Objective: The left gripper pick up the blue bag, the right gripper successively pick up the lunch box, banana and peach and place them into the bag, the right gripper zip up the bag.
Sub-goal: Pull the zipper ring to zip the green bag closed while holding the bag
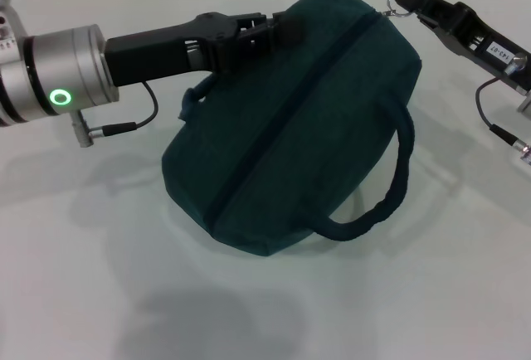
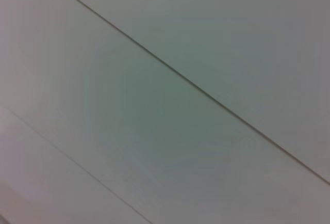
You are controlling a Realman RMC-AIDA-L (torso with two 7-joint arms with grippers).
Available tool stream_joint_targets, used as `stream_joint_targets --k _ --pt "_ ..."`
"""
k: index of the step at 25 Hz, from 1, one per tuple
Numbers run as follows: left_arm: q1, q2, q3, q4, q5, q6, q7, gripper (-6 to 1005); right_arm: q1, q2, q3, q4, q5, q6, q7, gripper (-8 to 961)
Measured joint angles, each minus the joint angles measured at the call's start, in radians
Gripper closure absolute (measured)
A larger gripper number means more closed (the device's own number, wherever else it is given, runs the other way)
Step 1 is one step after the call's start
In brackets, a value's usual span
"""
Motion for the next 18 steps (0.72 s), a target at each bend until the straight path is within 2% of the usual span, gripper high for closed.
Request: stream_joint_targets --k 14,18 --pt "-0.007 -0.001 -0.004 -0.008 -0.013 -0.034 -0.006 870 0.008 -0.001 -0.005 -0.009 -0.006 0.004 -0.012 858" --pt "-0.014 -0.001 -0.004 -0.009 -0.014 -0.049 -0.011 871 0.008 -0.002 -0.005 -0.01 -0.01 -0.001 -0.017 729"
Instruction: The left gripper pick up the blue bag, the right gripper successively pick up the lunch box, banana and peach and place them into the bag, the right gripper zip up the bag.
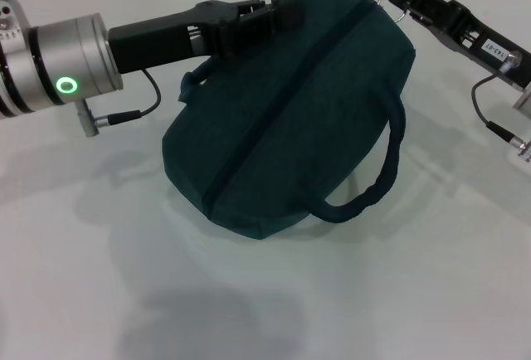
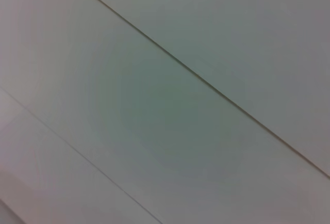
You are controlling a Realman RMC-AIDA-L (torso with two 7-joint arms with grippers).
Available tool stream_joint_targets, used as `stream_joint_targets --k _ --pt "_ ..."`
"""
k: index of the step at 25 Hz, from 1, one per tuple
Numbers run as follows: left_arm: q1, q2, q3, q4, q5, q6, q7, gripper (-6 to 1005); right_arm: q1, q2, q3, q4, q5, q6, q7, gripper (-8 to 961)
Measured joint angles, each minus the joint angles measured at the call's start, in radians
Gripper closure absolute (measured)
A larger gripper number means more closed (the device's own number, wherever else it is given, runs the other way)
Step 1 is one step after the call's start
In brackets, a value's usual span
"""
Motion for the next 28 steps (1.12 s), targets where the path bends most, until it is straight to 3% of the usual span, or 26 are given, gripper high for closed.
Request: stream_joint_targets --k 2,18,26,28 --pt "-0.001 0.0 0.0 0.0 0.0 -0.005 -0.003 871 0.0 0.0 0.002 0.0 0.0 -0.002 -0.004 664" --pt "-0.012 -0.001 -0.001 -0.002 0.0 -0.041 -0.017 872 -0.03 -0.012 0.005 0.01 0.002 0.005 0.004 479" --pt "-0.043 -0.002 0.002 -0.057 -0.001 -0.128 -0.034 873 -0.102 -0.018 0.073 0.001 0.006 -0.009 0.0 65" --pt "-0.054 -0.002 0.006 -0.064 -0.001 -0.158 -0.033 873 -0.109 -0.021 0.073 0.0 0.008 -0.015 0.0 67"
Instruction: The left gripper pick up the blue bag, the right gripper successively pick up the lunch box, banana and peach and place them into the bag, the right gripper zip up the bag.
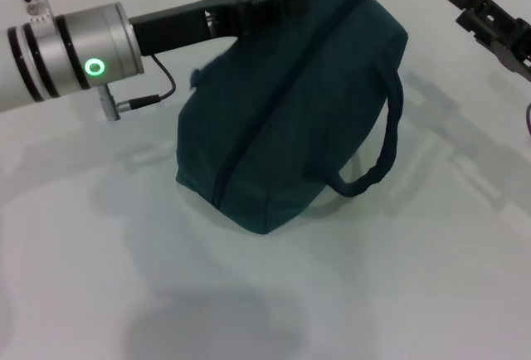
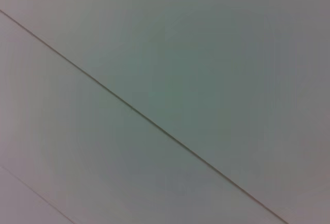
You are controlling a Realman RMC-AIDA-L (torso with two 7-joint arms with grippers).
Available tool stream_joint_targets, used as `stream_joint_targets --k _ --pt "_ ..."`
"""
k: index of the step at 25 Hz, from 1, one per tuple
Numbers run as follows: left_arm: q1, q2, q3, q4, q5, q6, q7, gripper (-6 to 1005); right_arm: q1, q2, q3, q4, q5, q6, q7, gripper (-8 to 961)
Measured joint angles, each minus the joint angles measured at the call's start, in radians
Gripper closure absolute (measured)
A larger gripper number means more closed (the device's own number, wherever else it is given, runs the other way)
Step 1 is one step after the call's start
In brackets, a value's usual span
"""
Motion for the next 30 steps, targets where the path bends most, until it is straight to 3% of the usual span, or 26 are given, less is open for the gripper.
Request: stream_joint_targets --k 6,17,25,30 --pt "-0.027 0.0 0.002 -0.046 0.002 -0.063 -0.005 874 -0.004 -0.001 0.009 0.005 0.0 -0.003 0.001 70" --pt "-0.016 0.0 0.027 -0.049 -0.045 -0.058 -0.002 713 0.005 -0.007 0.004 -0.002 -0.024 -0.021 0.0 70" --pt "0.02 0.005 0.024 -0.024 -0.14 0.003 0.005 460 -0.001 -0.005 0.009 -0.002 -0.041 -0.072 -0.071 70" --pt "0.075 0.008 0.021 0.103 -0.154 0.141 0.005 316 0.003 -0.018 0.005 -0.026 -0.055 -0.191 -0.143 70"
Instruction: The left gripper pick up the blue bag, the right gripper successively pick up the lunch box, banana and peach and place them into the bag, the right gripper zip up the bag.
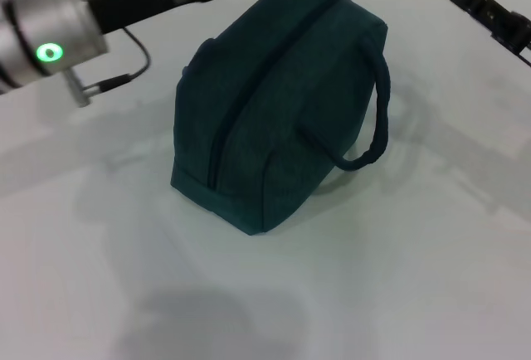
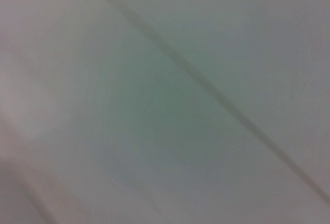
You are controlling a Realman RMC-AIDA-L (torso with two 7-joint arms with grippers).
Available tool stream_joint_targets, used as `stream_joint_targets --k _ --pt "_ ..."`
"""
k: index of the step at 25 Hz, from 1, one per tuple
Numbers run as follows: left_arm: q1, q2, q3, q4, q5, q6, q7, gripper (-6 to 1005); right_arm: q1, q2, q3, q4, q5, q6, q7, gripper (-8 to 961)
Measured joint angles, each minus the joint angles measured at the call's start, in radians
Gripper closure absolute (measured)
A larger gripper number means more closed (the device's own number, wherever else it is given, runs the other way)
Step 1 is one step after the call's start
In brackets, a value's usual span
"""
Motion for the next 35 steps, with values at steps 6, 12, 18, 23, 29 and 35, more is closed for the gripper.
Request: stream_joint_targets --k 6,12,18,23,29,35 --pt "0.104 0.027 0.0 0.148 0.004 0.192 0.018 123 -0.007 -0.021 0.003 -0.142 -0.172 -0.124 -0.124 70" --pt "0.211 0.074 0.005 0.175 0.023 0.338 0.128 123 -0.01 -0.021 0.004 -0.224 -0.36 -0.184 -0.271 69" --pt "0.293 0.087 0.007 0.175 0.091 0.401 0.217 123 -0.017 0.01 -0.001 -0.234 -0.514 -0.211 -0.391 69" --pt "0.326 0.074 0.011 0.168 0.142 0.42 0.28 123 -0.01 0.037 -0.005 -0.231 -0.63 -0.199 -0.445 69" --pt "0.341 0.063 0.032 0.166 0.147 0.429 0.313 123 -0.016 0.037 -0.007 -0.223 -0.636 -0.195 -0.45 69" --pt "0.352 0.062 0.032 0.165 0.149 0.43 0.329 123 -0.019 0.038 -0.005 -0.223 -0.635 -0.189 -0.452 69"
